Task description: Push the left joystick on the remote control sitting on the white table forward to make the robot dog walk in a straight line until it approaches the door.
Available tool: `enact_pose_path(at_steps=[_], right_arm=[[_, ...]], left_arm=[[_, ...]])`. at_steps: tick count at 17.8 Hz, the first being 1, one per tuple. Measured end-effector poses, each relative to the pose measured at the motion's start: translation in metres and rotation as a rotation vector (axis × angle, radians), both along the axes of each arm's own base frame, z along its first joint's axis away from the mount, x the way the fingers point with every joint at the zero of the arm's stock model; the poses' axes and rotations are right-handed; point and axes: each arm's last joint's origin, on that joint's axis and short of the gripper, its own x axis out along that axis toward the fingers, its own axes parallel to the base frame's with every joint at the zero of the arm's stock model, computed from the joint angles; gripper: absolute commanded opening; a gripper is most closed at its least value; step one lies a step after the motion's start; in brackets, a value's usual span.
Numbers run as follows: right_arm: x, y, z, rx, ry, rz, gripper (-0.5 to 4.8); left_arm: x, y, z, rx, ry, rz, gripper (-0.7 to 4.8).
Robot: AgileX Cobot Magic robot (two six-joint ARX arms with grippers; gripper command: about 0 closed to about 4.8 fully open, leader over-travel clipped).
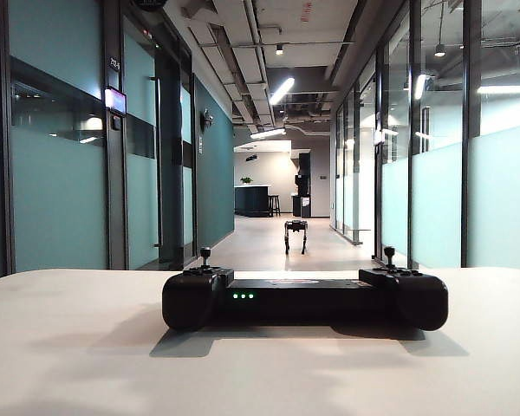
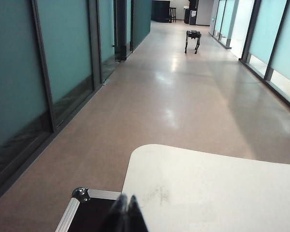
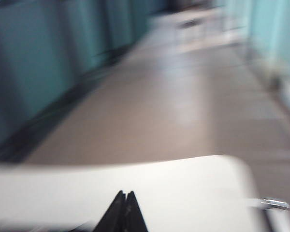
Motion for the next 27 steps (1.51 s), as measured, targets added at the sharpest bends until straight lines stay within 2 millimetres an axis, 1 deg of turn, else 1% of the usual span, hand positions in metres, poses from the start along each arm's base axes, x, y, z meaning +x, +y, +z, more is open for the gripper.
enact_pose_path(at_steps=[2,3,5,7,9,11,12,15,16,20,23,27], right_arm=[[0.007,-0.004,-0.008,0.016,-0.018,-0.103,-0.01],[0.013,-0.006,-0.015,0.018,-0.026,-0.117,-0.01],[0.022,-0.012,-0.029,0.002,-0.017,-0.073,-0.01],[0.028,-0.018,-0.035,0.001,-0.039,0.003,-0.01],[0.026,-0.03,-0.039,0.006,-0.098,-0.065,-0.01],[0.025,-0.036,-0.039,0.009,-0.147,-0.126,-0.01],[0.026,-0.037,-0.043,0.008,-0.148,-0.143,-0.01],[0.031,-0.038,-0.06,0.005,-0.139,-0.156,-0.01],[0.031,-0.038,-0.063,0.003,-0.12,-0.155,-0.01],[0.032,-0.037,-0.067,-0.076,-0.079,-0.124,-0.01],[0.032,-0.037,-0.073,-0.086,-0.019,-0.104,-0.01],[0.032,-0.036,-0.072,-0.086,-0.027,-0.095,-0.01]], left_arm=[[0.0,0.0,0.0,0.0,0.0,-0.001,-0.05],[0.0,0.0,0.0,0.0,0.0,0.0,-0.05],[0.0,0.0,0.0,0.0,0.0,-0.001,-0.05],[0.0,0.0,0.0,0.0,0.0,-0.001,-0.05],[0.0,0.0,0.0,0.0,0.001,-0.001,-0.05],[0.0,0.0,0.0,0.0,0.002,-0.001,-0.05],[0.0,0.0,0.0,0.0,0.005,-0.001,-0.05],[0.0,0.0,-0.001,0.0,0.006,-0.001,-0.05],[0.0,0.0,-0.001,0.0,0.006,-0.001,-0.05],[0.0,0.0,-0.001,0.0,0.006,-0.001,-0.05],[0.0,0.0,-0.001,0.0,0.006,-0.001,-0.05],[0.0,0.0,-0.001,0.0,0.006,-0.001,-0.05]])
